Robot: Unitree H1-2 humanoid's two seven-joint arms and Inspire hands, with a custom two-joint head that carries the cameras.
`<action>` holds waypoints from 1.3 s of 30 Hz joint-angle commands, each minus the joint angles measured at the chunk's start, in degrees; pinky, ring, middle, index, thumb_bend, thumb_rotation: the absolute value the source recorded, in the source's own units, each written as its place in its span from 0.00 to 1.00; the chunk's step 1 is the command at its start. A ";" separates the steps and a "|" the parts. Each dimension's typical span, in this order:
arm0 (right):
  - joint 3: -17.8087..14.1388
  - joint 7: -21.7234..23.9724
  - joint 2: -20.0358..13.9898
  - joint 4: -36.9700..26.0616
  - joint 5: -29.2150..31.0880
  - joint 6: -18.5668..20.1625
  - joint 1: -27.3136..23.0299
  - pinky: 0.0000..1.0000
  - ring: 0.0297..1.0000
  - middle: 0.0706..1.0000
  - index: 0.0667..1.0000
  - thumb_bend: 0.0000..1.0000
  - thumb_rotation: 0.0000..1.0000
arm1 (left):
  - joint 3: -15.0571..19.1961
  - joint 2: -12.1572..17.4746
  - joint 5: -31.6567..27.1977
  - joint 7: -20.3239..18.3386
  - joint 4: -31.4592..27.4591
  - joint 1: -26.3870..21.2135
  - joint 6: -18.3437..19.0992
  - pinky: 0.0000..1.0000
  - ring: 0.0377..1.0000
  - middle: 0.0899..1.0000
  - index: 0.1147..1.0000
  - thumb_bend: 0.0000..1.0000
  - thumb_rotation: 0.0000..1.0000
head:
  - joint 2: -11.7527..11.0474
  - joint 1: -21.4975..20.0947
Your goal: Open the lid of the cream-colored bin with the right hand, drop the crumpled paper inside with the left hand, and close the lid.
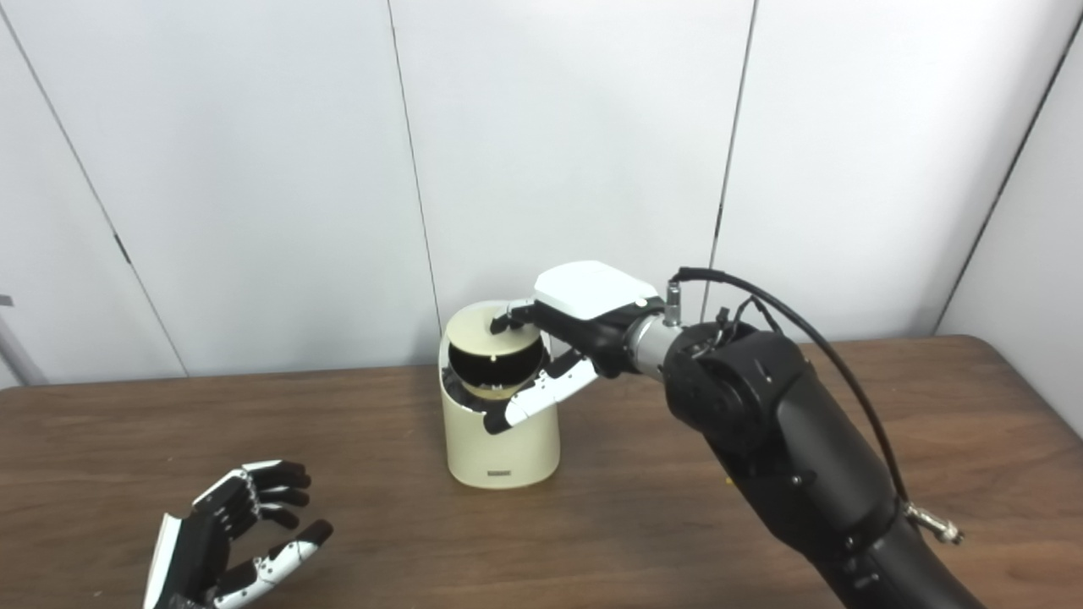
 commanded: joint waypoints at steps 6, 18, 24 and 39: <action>-1.49 -0.33 -0.27 -3.91 0.19 0.35 -0.01 0.73 0.81 0.82 0.81 0.98 0.80 | 0.13 -0.39 -0.23 -0.23 -1.48 0.36 -0.45 0.47 0.56 0.59 0.58 0.75 0.13 | 0.38 0.07; -1.05 0.23 0.20 -4.62 -0.22 0.42 1.73 0.69 0.80 0.82 0.80 0.97 0.75 | 0.34 -0.49 -0.38 -0.47 -2.40 0.83 0.02 0.47 0.57 0.59 0.58 0.76 0.15 | 1.01 0.21; -0.71 0.04 0.30 -4.01 0.19 -0.37 2.15 0.72 0.79 0.81 0.80 0.94 0.73 | 0.26 -0.60 0.55 -0.28 -3.00 1.00 0.05 0.47 0.56 0.59 0.59 0.75 0.16 | 1.39 0.56; 0.01 -1.12 0.91 0.24 1.12 -1.49 2.24 0.78 0.82 0.82 0.81 0.94 0.75 | 0.12 -1.56 0.72 -0.21 -4.55 1.50 1.55 0.47 0.56 0.59 0.58 0.76 0.16 | 1.83 0.95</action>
